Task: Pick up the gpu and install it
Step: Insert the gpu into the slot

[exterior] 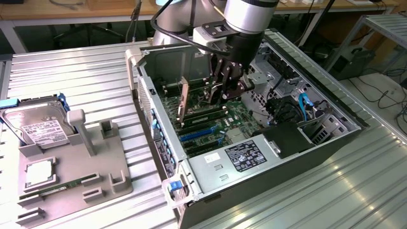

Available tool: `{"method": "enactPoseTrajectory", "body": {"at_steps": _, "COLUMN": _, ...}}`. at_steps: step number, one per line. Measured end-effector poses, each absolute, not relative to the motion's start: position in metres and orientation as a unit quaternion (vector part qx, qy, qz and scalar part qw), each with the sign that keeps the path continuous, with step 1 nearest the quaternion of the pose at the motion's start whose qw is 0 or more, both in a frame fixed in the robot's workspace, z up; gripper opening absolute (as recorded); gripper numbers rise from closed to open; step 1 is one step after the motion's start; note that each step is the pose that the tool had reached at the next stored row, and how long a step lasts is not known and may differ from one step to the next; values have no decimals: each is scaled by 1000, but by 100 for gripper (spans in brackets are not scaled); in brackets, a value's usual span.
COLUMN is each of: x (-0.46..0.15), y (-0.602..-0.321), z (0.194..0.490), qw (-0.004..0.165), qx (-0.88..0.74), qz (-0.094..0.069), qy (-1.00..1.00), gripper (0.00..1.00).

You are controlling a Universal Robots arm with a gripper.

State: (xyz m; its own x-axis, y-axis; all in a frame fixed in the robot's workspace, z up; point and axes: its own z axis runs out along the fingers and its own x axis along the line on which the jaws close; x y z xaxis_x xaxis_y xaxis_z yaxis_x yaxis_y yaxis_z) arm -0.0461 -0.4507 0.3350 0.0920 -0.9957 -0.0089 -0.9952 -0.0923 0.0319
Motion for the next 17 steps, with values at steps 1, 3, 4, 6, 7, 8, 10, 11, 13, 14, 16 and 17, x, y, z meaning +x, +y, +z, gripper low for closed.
{"method": "enactPoseTrajectory", "body": {"at_steps": 1, "x": -46, "y": -451, "z": 334, "qw": 9, "qx": 739, "qz": -14, "qy": -674, "gripper": 28}}
{"method": "enactPoseTrajectory", "body": {"at_steps": 3, "x": -46, "y": -451, "z": 333, "qw": 9, "qx": 739, "qz": -14, "qy": -674, "gripper": 28}}
{"method": "enactPoseTrajectory", "body": {"at_steps": 4, "x": -46, "y": -451, "z": 333, "qw": 9, "qx": 739, "qz": -14, "qy": -674, "gripper": 28}}
{"method": "enactPoseTrajectory", "body": {"at_steps": 6, "x": -46, "y": -451, "z": 331, "qw": 8, "qx": 739, "qz": -14, "qy": -674, "gripper": 28}}
{"method": "enactPoseTrajectory", "body": {"at_steps": 7, "x": -46, "y": -451, "z": 331, "qw": 8, "qx": 739, "qz": -15, "qy": -674, "gripper": 28}}
{"method": "enactPoseTrajectory", "body": {"at_steps": 8, "x": -46, "y": -451, "z": 330, "qw": 8, "qx": 739, "qz": -15, "qy": -674, "gripper": 28}}
{"method": "enactPoseTrajectory", "body": {"at_steps": 10, "x": -46, "y": -451, "z": 329, "qw": 8, "qx": 739, "qz": -15, "qy": -674, "gripper": 28}}
{"method": "enactPoseTrajectory", "body": {"at_steps": 11, "x": -46, "y": -451, "z": 328, "qw": 8, "qx": 739, "qz": -15, "qy": -674, "gripper": 28}}
{"method": "enactPoseTrajectory", "body": {"at_steps": 13, "x": -46, "y": -451, "z": 327, "qw": 8, "qx": 739, "qz": -15, "qy": -674, "gripper": 28}}
{"method": "enactPoseTrajectory", "body": {"at_steps": 14, "x": -46, "y": -451, "z": 326, "qw": 8, "qx": 739, "qz": -15, "qy": -674, "gripper": 28}}
{"method": "enactPoseTrajectory", "body": {"at_steps": 16, "x": -46, "y": -451, "z": 325, "qw": 8, "qx": 739, "qz": -15, "qy": -674, "gripper": 28}}
{"method": "enactPoseTrajectory", "body": {"at_steps": 17, "x": -46, "y": -451, "z": 324, "qw": 8, "qx": 739, "qz": -15, "qy": -674, "gripper": 28}}
